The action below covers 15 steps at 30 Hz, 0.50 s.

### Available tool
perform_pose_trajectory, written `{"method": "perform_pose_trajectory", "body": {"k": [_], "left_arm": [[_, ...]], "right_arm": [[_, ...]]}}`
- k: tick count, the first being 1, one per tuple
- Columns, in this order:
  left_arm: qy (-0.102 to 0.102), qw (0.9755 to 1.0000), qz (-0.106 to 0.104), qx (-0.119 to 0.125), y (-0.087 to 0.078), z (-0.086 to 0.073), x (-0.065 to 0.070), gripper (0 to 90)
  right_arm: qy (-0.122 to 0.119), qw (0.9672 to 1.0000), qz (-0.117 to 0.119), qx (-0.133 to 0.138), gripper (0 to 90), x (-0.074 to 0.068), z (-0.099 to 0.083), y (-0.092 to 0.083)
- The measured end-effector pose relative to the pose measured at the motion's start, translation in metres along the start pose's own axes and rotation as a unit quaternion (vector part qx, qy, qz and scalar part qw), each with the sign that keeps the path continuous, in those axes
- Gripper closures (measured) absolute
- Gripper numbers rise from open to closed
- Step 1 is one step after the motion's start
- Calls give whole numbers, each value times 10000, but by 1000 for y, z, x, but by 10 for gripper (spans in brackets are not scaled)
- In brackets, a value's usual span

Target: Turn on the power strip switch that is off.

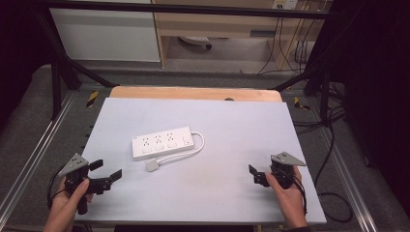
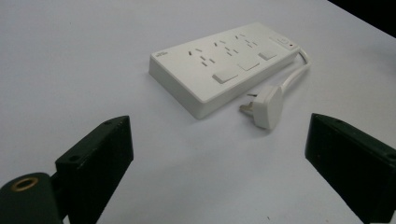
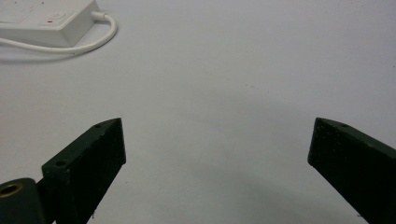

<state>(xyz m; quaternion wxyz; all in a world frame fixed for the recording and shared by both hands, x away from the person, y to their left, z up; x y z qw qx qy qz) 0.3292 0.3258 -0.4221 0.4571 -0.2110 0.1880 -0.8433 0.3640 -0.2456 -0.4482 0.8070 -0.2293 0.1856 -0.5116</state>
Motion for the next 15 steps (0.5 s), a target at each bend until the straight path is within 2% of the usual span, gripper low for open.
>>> {"method": "perform_pose_trajectory", "body": {"k": [11,15], "left_arm": [[-65,10000,-9,68,-1,2,0,76],[-153,9997,-59,153,-3,3,0,76]], "right_arm": [[-41,9999,59,-86,47,-1,0,4],[-72,9999,44,-88,44,-2,1,3]]}}
Point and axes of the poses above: each handheld gripper's, and its own axes: y roughly forward along the jaws, z roughly out of its top, x roughly to its right, the point moved 1 cm from there along y, roughly forward along the jaws, and after that the axes turned 2 degrees about -x, right-handed, at the moved point
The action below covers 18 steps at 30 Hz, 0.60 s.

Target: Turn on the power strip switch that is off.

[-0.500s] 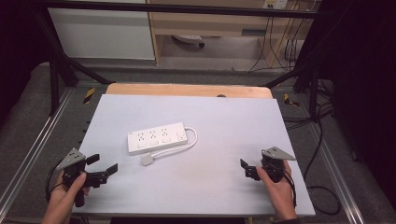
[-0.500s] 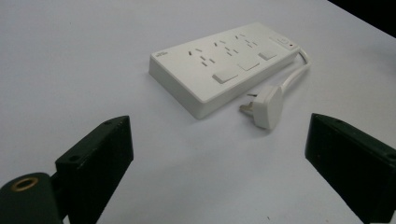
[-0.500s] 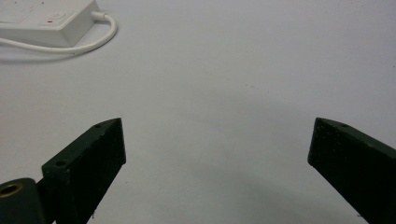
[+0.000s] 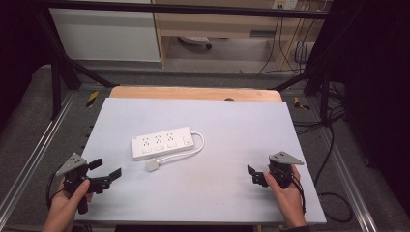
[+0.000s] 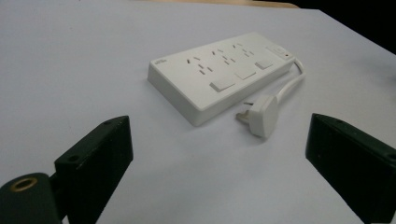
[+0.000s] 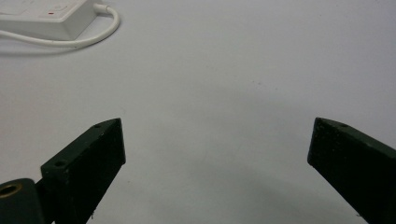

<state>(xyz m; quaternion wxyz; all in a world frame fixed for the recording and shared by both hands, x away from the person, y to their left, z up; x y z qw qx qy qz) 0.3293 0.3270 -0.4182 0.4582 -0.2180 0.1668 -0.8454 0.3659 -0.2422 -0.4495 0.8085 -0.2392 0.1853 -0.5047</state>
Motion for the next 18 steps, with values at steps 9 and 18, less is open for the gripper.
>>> {"method": "perform_pose_trajectory", "body": {"k": [9,18], "left_arm": [[-89,9986,-205,475,-15,15,4,65],[-172,9989,-82,433,-16,32,-1,67]], "right_arm": [[7,10000,48,-23,53,1,1,0],[-56,9999,101,-15,48,-2,2,0]]}}
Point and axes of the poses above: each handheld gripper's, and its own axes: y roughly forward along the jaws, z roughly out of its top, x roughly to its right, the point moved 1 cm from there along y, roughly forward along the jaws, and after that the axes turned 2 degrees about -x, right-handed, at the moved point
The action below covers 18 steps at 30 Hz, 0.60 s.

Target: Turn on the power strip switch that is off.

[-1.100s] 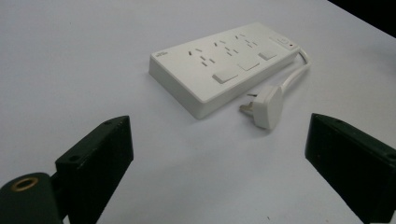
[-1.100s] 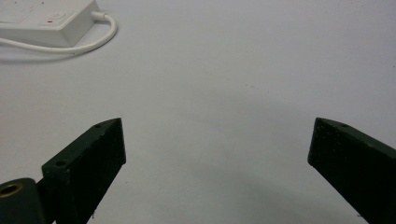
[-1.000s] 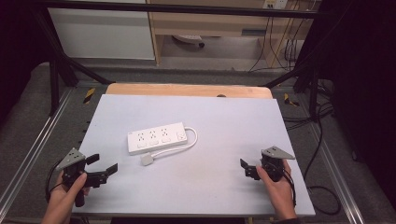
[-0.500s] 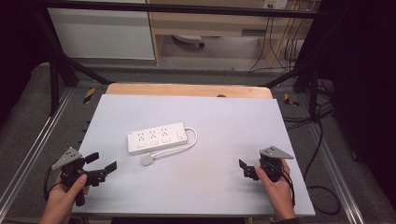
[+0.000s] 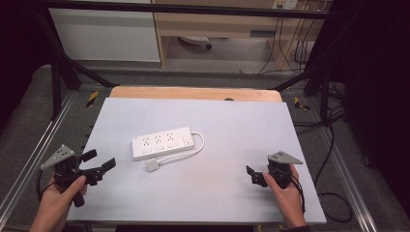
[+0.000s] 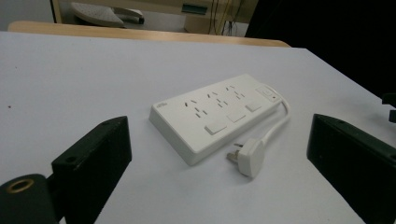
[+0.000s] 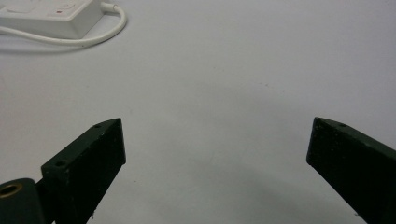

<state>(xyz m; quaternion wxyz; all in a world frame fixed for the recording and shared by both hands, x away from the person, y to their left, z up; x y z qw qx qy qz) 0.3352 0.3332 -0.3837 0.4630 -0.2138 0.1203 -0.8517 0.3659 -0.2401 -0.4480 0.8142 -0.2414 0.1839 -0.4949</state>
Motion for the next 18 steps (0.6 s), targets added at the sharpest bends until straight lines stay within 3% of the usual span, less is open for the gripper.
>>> {"method": "perform_pose_trajectory", "body": {"k": [18], "left_arm": [[202,9997,-32,-146,12,31,7,71]], "right_arm": [[91,9999,26,54,43,2,0,-2]]}}
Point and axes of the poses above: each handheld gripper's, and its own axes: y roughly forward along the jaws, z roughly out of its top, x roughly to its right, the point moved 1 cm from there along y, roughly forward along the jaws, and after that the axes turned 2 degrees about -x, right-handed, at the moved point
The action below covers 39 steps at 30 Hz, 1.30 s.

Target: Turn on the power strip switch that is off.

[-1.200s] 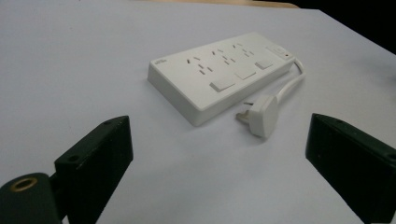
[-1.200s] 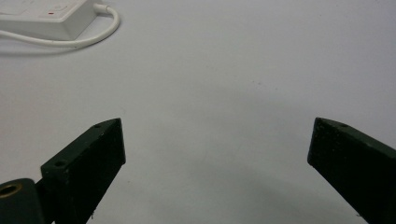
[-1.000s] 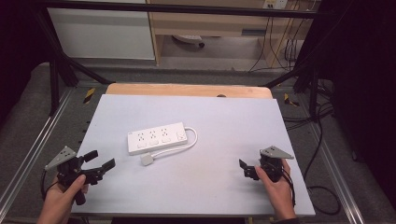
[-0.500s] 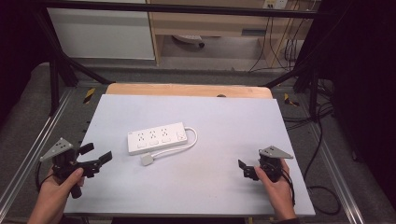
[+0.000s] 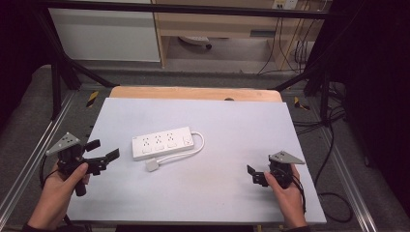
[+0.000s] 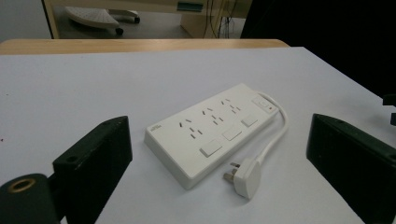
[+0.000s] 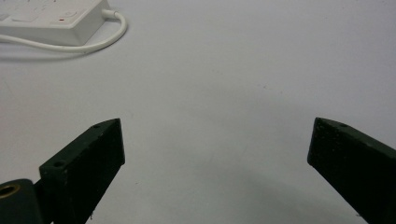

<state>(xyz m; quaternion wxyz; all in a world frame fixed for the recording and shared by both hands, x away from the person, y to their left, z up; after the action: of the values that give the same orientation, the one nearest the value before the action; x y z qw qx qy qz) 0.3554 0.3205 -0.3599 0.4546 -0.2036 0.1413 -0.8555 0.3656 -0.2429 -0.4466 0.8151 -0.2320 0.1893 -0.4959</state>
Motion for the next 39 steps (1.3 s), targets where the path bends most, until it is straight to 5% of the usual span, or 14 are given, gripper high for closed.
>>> {"method": "perform_pose_trajectory", "body": {"k": [20,39], "left_arm": [[314,9994,-93,-63,22,26,11,67],[518,9984,-184,-123,50,32,28,68]], "right_arm": [[4,10000,5,-19,42,-1,0,1],[-38,10000,1,-37,38,-2,0,1]]}}
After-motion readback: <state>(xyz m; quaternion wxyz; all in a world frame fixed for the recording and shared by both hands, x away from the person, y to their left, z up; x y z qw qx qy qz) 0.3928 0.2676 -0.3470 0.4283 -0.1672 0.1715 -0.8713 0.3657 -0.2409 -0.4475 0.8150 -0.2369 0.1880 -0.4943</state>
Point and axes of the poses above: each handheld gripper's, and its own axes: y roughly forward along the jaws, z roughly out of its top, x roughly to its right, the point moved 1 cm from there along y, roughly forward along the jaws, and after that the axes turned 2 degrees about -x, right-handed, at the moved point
